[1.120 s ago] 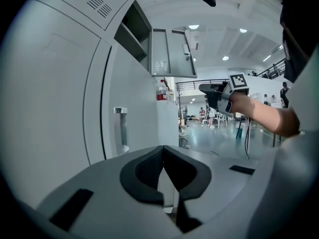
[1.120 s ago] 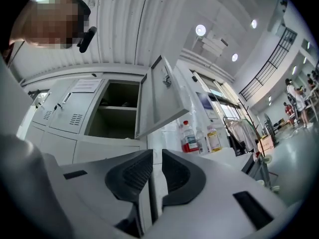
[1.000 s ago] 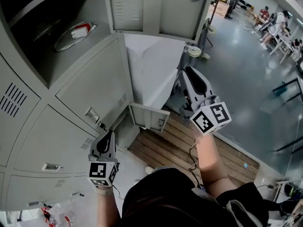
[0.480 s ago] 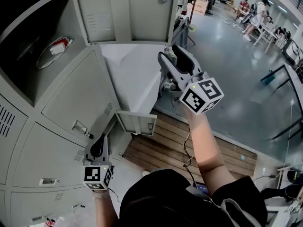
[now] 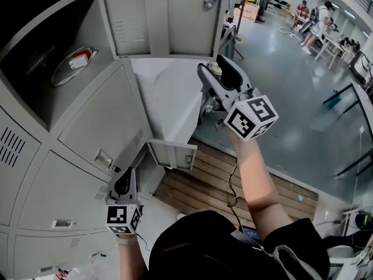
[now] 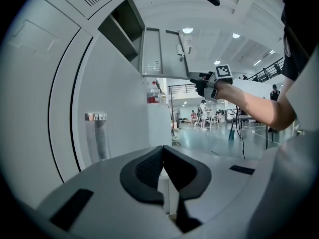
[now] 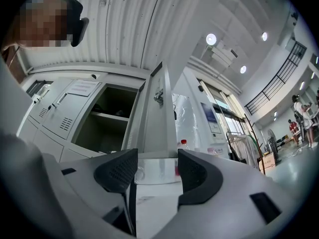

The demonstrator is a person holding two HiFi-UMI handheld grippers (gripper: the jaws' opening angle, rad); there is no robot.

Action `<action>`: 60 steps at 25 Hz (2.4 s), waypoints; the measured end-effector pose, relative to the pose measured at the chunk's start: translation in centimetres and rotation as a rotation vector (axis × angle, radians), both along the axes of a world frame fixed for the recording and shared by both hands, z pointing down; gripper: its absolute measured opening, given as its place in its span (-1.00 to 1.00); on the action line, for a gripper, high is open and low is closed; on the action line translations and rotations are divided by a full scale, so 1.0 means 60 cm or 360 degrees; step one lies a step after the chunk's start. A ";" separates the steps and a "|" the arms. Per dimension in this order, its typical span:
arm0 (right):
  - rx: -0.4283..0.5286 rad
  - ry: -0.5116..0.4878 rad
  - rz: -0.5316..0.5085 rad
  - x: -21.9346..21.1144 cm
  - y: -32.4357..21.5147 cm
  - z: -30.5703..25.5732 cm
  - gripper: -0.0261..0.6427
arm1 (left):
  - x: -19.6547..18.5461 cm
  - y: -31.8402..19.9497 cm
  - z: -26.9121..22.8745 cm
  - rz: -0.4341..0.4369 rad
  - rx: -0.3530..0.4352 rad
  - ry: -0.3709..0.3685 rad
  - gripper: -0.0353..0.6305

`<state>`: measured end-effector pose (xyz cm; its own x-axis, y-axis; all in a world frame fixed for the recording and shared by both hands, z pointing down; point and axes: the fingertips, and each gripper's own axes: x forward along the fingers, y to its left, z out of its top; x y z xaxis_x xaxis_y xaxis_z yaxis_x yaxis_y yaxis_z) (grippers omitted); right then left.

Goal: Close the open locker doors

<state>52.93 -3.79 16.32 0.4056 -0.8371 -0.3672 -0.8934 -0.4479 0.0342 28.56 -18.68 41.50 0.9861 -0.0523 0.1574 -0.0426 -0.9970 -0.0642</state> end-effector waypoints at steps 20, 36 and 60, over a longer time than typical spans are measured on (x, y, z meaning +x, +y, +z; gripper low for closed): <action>0.0086 -0.0010 -0.0050 -0.150 0.016 -0.003 -0.30 | -0.082 0.006 0.007 0.0072 -0.0020 0.0011 -0.84; 0.0028 0.0153 -0.0333 -0.358 -0.084 -0.004 -0.34 | -0.187 -0.034 0.031 -0.0032 -0.0046 -0.0013 -0.84; 0.0113 0.0106 -0.0963 -0.449 -0.329 -0.014 -0.33 | -0.347 -0.163 0.046 -0.0714 -0.0057 -0.0065 -0.84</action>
<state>26.02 -23.53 15.49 -0.1601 -0.8842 -0.4389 -0.9869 0.1352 0.0877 7.72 -28.45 44.28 0.8600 -0.4671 0.2054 -0.4694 -0.8821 -0.0403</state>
